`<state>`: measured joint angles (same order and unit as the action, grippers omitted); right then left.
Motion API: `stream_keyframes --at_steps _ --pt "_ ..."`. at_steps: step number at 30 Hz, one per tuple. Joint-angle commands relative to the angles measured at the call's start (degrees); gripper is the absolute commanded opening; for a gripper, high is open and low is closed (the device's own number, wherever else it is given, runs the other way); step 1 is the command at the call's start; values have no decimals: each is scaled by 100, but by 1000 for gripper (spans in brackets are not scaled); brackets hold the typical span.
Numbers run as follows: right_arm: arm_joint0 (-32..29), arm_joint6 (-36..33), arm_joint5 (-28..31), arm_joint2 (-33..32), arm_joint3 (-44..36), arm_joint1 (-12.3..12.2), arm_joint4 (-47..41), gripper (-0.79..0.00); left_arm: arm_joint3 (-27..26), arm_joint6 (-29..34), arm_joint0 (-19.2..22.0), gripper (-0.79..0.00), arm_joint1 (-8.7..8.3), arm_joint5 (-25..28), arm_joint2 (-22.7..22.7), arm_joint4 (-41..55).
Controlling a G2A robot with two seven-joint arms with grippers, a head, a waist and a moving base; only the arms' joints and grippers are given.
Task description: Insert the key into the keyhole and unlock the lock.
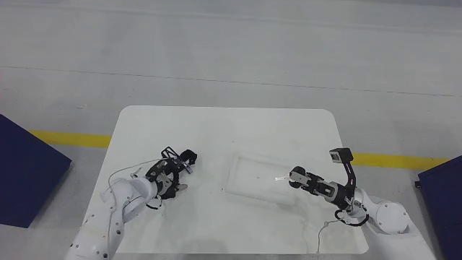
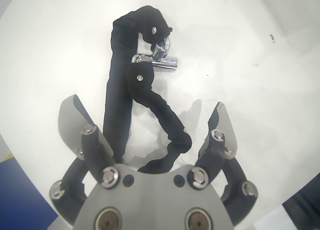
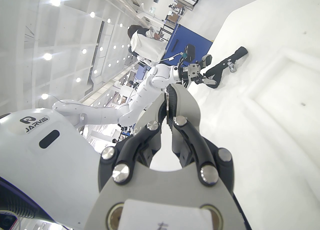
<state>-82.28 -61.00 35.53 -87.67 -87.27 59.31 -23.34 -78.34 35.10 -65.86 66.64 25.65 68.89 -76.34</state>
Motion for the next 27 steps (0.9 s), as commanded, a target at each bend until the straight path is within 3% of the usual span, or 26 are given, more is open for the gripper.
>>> stream_keyframes --at_steps 1,7,19,25,26,27 --pt "0 0 0 0 0 0 0 -785 63 95 50 0 10 -5 -1 160" --pt "0 0 0 0 0 0 0 -785 442 222 269 -52 62 -106 -122 416" --pt "0 0 0 0 0 0 0 -785 1180 136 784 -289 215 -307 -594 463" --pt "0 0 0 0 0 0 0 -785 1368 86 885 -582 232 -303 -656 402" --pt "0 0 0 0 0 0 0 -785 1378 76 889 -736 231 -301 -656 382" --pt "0 0 0 0 0 0 0 -785 1380 66 890 -785 228 -295 -661 340"
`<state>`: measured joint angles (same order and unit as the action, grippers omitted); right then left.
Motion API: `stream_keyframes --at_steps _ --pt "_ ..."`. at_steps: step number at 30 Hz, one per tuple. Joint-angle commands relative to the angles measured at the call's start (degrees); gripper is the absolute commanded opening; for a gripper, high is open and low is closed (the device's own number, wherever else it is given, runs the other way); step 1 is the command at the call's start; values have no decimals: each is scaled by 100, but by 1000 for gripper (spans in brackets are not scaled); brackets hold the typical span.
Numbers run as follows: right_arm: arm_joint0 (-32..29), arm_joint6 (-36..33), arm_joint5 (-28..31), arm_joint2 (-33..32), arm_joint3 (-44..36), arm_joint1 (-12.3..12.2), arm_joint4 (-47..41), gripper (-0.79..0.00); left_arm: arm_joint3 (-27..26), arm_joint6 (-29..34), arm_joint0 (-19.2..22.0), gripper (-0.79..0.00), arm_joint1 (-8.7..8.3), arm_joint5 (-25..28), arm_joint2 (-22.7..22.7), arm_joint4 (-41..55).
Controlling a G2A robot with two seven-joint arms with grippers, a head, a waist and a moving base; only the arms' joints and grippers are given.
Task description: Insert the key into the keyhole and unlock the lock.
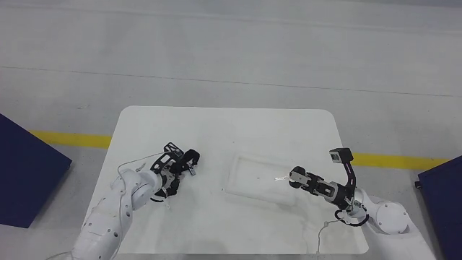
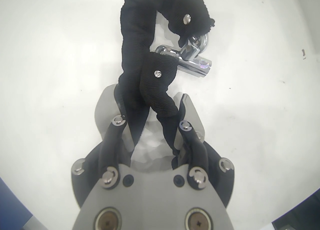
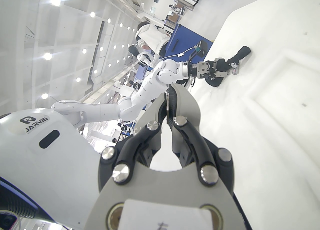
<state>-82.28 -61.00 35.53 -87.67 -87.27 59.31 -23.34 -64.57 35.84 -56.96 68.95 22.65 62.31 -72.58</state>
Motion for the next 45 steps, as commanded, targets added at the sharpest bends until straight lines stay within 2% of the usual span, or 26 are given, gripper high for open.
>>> stream_keyframes --at_steps 1,6,13,14,16,17,19,25,29,35,42,45 --pt "0 0 0 0 0 0 0 -785 3 -21 -5 -785 -6 2 -2 -57" --pt "0 0 0 0 0 0 0 -785 -86 -159 -60 -785 -33 7 21 -248" --pt "0 0 0 0 0 0 0 -785 -468 -240 -249 -785 -106 57 151 -507" --pt "0 0 0 0 0 0 0 -785 -528 -234 -283 -640 -116 85 172 -522" --pt "0 0 0 0 0 0 0 -785 -646 -209 -349 -471 -135 111 224 -526" --pt "0 0 0 0 0 0 0 -785 -704 -189 -380 -416 -144 117 248 -522" --pt "0 0 0 0 0 0 0 -785 -799 -166 -437 -382 -157 129 286 -511" --pt "0 0 0 0 0 0 0 -785 -857 -93 -471 -382 -155 158 267 -459" --pt "0 0 0 0 0 0 0 -785 -766 -53 -396 -289 -129 157 187 -404" --pt "0 0 0 0 0 0 0 -785 -547 -53 -227 -336 -71 108 36 -325" --pt "0 0 0 0 0 0 0 -785 -279 -110 -37 -440 0 84 -169 -320" --pt "0 0 0 0 0 0 0 -785 -261 -124 -13 -456 16 102 -209 -288"
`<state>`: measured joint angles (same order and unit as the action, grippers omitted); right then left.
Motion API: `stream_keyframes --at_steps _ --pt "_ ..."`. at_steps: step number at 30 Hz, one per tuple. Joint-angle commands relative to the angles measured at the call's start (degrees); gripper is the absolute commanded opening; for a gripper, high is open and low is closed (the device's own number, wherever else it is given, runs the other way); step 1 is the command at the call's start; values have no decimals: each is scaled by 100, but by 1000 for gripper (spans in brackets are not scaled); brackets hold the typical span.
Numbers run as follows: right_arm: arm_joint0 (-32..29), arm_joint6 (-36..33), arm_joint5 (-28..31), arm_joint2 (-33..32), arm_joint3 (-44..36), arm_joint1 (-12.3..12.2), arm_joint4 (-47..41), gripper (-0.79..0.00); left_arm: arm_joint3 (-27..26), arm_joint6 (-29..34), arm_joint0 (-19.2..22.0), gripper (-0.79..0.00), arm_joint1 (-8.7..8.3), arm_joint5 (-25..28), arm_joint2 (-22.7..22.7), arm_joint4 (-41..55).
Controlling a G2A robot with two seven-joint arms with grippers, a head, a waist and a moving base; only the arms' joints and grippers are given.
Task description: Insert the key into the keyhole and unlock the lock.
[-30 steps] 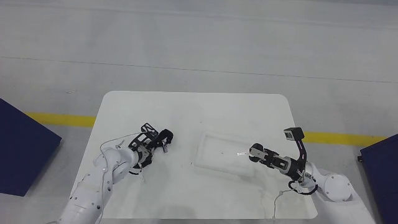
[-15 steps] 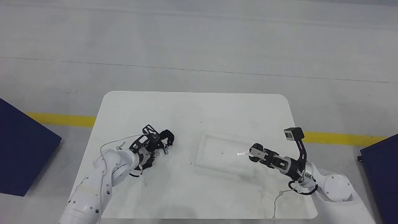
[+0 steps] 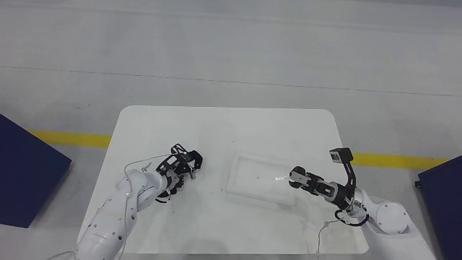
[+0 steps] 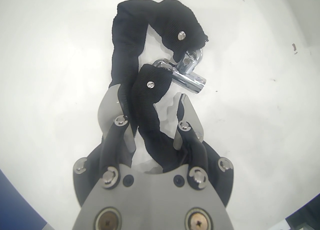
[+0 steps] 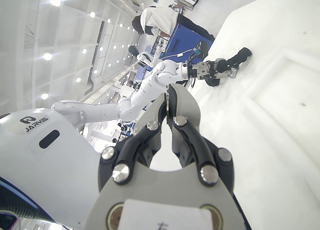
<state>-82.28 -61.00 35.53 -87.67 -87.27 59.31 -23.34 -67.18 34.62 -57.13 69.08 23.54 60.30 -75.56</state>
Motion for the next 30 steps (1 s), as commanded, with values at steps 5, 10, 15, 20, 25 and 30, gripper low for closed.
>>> stream_keyframes --at_steps 5,10,15,20,25,30 --pt "0 0 0 0 0 0 0 -785 -143 -32 -57 -496 -10 42 4 -46" --pt "0 0 0 0 0 0 0 -785 -294 18 -157 -486 -36 108 67 -30" --pt "0 0 0 0 0 0 0 -785 -196 38 -158 -486 -37 76 71 -56" --pt "0 0 0 0 0 0 0 -785 -29 16 -87 -496 -7 71 -6 -33" --pt "0 0 0 0 0 0 0 -785 174 -13 27 -683 30 30 -94 -43" --pt "0 0 0 0 0 0 0 -785 262 -123 98 -785 52 -20 -171 -180"
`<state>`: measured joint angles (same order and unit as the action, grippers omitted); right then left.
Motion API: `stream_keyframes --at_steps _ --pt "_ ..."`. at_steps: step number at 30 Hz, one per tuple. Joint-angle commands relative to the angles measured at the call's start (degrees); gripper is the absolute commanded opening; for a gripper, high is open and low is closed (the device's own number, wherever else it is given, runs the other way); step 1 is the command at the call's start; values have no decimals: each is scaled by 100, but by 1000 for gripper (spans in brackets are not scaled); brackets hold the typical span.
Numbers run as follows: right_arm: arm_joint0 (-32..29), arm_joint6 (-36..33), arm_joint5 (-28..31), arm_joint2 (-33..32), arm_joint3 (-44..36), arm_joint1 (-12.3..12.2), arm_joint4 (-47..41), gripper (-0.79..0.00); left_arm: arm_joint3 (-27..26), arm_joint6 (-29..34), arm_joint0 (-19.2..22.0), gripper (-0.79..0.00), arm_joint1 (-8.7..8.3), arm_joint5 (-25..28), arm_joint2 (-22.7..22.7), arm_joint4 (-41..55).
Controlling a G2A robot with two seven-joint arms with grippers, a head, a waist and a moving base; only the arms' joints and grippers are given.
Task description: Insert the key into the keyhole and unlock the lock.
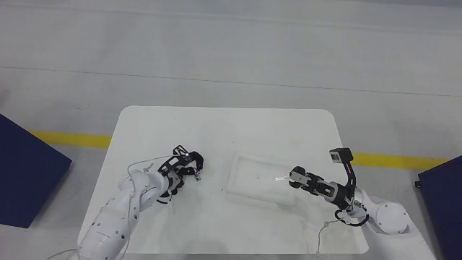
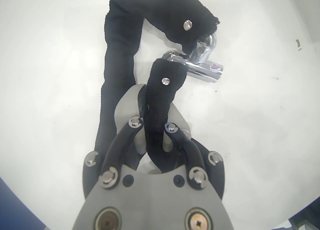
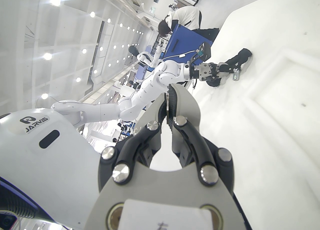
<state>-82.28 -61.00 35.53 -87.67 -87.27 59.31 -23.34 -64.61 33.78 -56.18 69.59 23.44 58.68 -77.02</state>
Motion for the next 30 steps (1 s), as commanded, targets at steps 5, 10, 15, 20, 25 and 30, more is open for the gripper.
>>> stream_keyframes --at_steps 5,10,15,20,25,30 --pt "0 0 0 0 0 0 0 -785 -146 -298 -60 -785 -29 -11 44 -219" --pt "0 0 0 0 0 0 0 -785 -820 -933 -376 -785 -153 -64 235 -886" --pt "0 0 0 0 0 0 0 -785 -1904 -1583 -1030 -785 -341 -315 578 -1922" --pt "0 0 0 0 0 0 0 -785 -2847 -2159 -1629 -785 -479 -603 903 -2766" --pt "0 0 0 0 0 0 0 -785 -3539 -2809 -2119 -785 -555 -1091 1120 -3421" --pt "0 0 0 0 0 0 0 -785 -3990 -3511 -2532 -785 -578 -1731 1327 -3557"
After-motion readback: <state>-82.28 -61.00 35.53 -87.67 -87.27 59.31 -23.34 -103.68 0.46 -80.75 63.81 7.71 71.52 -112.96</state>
